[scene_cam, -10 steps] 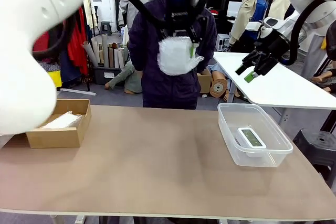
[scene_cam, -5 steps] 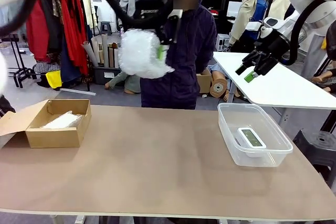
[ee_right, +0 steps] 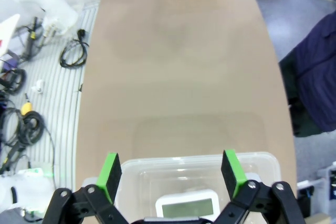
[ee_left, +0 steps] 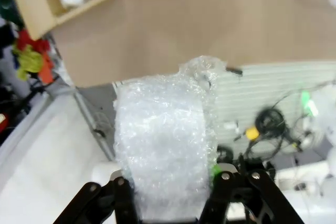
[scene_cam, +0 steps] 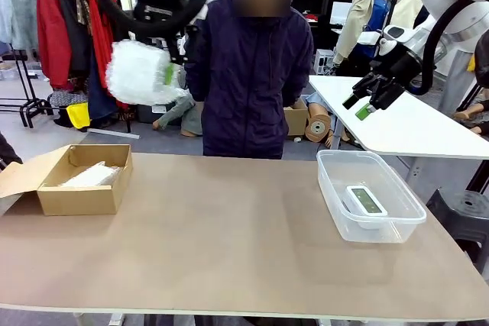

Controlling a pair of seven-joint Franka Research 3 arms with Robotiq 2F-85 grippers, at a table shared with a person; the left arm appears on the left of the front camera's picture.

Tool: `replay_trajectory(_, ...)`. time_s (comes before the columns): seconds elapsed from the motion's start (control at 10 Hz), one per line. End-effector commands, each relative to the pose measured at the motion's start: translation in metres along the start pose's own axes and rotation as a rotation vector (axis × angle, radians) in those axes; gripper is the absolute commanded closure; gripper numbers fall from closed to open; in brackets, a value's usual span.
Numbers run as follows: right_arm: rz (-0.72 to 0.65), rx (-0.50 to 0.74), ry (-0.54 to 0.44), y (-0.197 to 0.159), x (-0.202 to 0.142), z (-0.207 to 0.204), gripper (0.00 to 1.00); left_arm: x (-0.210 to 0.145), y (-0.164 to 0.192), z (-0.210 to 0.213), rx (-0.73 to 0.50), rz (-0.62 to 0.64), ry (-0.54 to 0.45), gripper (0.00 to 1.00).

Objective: Separate and place wrapped and unwrapped clocks.
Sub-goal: If the picked Digital clock is wrapped, place it in the Package Box ; if not, place it in the Organizing box.

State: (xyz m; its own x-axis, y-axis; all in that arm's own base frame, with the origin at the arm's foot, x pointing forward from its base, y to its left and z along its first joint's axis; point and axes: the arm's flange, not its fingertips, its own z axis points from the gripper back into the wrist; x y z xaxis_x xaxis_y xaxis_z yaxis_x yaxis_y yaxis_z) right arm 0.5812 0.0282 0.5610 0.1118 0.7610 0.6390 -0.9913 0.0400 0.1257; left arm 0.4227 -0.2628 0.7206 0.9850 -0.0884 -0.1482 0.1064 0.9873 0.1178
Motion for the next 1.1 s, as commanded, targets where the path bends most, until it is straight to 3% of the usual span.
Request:
replay_trajectory(0.0,0.005,0.000,0.018,0.002,0.001,0.000,0.00,-0.012,0.032,-0.042,0.044,0.085,-0.096,1.00)
replay_trajectory(0.2,0.005,0.000,0.018,0.002,0.001,0.000,0.00,-0.009,0.058,-0.052,0.148,0.203,-0.219,1.00)
replay_trajectory(0.3,0.005,0.000,0.018,0.002,0.001,0.000,0.00,-0.005,0.066,-0.054,0.139,0.252,-0.297,1.00)
replay_trajectory(0.6,0.005,0.000,0.018,0.002,0.001,0.000,0.00,0.010,0.083,-0.058,0.140,0.310,-0.393,1.00)
replay_trajectory(0.7,0.005,0.000,0.018,0.002,0.001,0.000,0.00,0.016,0.081,-0.057,0.061,0.326,-0.404,1.00)
replay_trajectory(0.8,0.005,0.000,0.018,0.002,0.001,0.000,0.00,0.015,0.080,-0.048,0.133,0.280,-0.347,1.00)
replay_trajectory(1.0,0.005,0.000,0.018,0.002,0.001,0.000,0.00,0.015,0.080,-0.048,0.133,0.280,-0.347,1.00)
